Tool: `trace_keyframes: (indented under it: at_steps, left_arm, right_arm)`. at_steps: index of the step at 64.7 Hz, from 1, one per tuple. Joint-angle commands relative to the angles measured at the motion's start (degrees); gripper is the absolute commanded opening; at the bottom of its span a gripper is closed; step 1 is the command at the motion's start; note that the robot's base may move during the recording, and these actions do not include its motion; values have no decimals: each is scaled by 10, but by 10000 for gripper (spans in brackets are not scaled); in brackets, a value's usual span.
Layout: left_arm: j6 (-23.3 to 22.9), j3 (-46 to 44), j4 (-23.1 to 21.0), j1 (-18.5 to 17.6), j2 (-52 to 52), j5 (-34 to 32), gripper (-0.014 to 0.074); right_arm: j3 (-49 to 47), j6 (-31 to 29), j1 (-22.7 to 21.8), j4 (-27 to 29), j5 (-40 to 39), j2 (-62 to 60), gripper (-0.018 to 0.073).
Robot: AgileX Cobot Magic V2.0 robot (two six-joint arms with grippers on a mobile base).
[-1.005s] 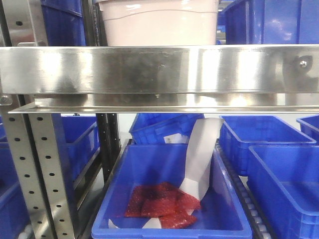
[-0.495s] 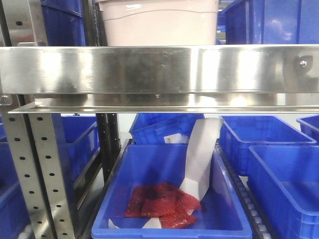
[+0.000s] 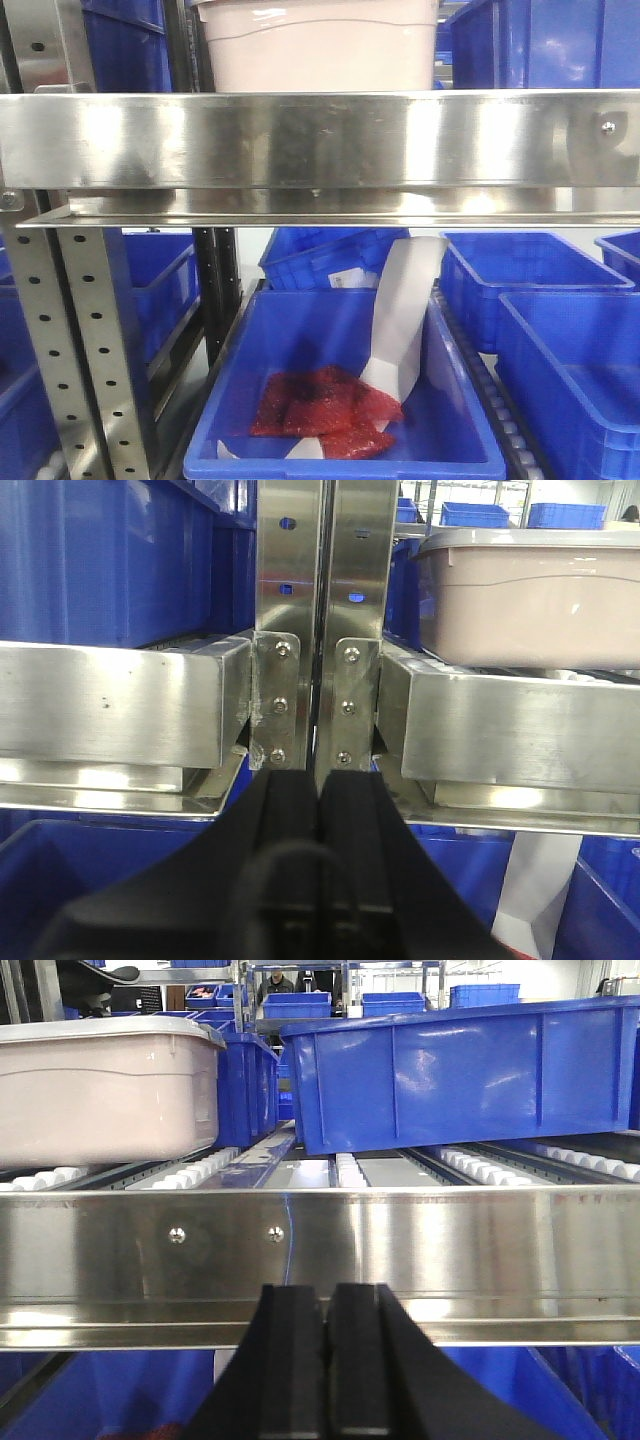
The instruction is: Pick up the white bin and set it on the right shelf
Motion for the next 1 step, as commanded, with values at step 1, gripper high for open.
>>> trace_keyframes:
  at_steps: [1]
  left_arm:
    - [2,0,-4,-4,-5,-46,-117]
  right_arm:
    - [0,-4,1,-1,-48,-11,55]
